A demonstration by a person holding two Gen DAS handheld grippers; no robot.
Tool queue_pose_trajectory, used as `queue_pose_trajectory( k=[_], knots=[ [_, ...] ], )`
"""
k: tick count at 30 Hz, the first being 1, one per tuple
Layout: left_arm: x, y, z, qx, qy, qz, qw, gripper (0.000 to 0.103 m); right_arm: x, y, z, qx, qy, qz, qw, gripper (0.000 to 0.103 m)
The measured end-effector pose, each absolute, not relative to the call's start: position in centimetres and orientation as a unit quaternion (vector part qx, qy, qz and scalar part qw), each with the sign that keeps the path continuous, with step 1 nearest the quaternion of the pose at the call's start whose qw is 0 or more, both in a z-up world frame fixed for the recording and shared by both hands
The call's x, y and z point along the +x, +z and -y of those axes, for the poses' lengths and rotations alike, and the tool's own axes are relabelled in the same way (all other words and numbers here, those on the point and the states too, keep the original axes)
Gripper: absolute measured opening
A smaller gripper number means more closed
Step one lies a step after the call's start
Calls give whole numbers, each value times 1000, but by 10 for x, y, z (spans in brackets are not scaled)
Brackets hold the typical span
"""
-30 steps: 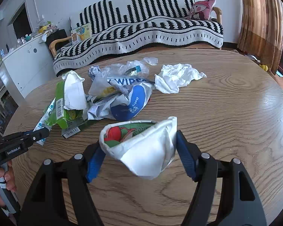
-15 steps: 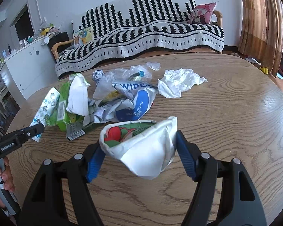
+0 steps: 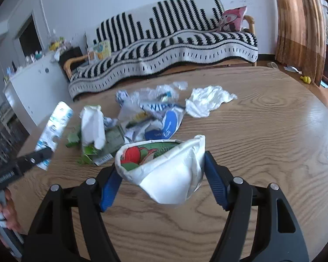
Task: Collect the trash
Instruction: 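Lift the paper bag and blister pack and carry both over the black bin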
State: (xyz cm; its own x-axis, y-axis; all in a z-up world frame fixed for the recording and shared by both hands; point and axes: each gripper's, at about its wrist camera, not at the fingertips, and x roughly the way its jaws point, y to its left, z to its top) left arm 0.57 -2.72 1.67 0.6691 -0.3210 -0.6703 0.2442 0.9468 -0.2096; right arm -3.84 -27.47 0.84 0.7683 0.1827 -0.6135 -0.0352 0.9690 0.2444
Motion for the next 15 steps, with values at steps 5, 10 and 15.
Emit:
queue_pose_trajectory(
  k=[5, 10, 15],
  knots=[
    [-31, 35, 99, -27, -231, -371, 899, 21, -96, 37, 325, 135, 21, -305, 942, 69],
    [-77, 35, 192, -12, -321, -392, 862, 21, -182, 46, 412, 170, -45, -294, 939, 69],
    [-128, 7, 290, -16, -409, -457, 790, 21, -262, 34, 481, 203, -111, -299, 926, 69]
  ],
)
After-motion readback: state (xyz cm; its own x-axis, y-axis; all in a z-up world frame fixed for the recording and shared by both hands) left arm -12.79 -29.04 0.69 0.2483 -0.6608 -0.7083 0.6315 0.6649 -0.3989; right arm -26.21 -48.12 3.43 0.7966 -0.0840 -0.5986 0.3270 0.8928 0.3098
